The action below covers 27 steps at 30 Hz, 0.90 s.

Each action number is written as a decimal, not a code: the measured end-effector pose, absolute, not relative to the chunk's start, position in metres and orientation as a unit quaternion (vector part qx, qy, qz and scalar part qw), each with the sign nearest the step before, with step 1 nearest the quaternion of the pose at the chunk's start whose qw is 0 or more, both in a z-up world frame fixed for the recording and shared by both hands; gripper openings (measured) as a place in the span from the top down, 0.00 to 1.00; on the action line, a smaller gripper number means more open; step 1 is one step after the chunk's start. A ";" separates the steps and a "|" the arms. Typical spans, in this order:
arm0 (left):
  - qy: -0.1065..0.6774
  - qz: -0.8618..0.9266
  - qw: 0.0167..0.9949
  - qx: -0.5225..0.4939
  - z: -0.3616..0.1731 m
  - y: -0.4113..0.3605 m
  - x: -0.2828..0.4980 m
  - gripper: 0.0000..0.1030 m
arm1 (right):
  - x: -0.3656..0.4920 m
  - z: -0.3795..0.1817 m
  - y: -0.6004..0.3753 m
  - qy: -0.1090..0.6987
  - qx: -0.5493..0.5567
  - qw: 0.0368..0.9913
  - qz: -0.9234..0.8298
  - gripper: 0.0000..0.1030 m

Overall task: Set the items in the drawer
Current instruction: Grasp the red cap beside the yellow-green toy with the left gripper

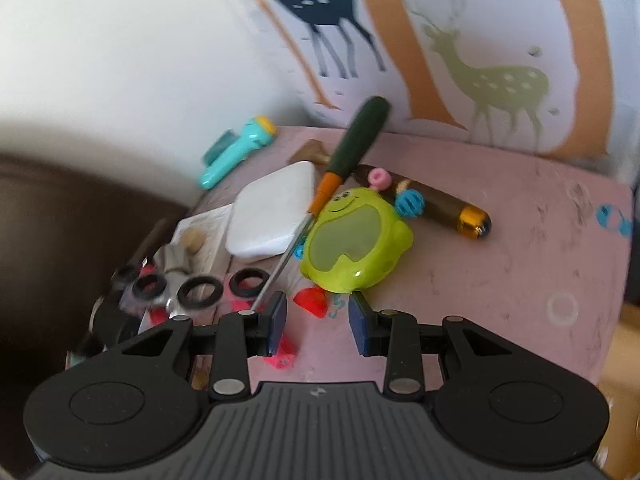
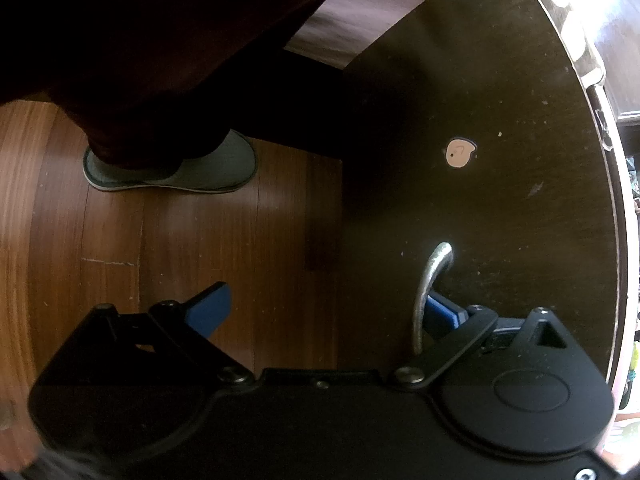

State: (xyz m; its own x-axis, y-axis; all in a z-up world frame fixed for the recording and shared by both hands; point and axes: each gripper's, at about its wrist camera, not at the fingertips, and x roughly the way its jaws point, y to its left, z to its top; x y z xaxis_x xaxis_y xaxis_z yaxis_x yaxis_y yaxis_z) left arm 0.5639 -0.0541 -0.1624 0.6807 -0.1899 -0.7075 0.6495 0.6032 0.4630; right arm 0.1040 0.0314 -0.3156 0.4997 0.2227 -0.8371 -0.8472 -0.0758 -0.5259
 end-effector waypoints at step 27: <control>0.348 -0.298 0.868 0.191 -0.156 -0.036 0.557 0.68 | 0.102 -0.315 0.031 0.263 -0.597 0.629 0.423 0.00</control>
State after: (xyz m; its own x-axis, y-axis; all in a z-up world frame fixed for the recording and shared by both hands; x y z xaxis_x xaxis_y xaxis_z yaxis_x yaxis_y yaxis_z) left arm 0.5573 -0.0363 -0.1561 0.5797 -0.3841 -0.7186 0.6508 0.7489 0.1246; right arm 0.1022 0.0314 -0.3152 0.5030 0.2179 -0.8363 -0.8465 -0.0708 -0.5276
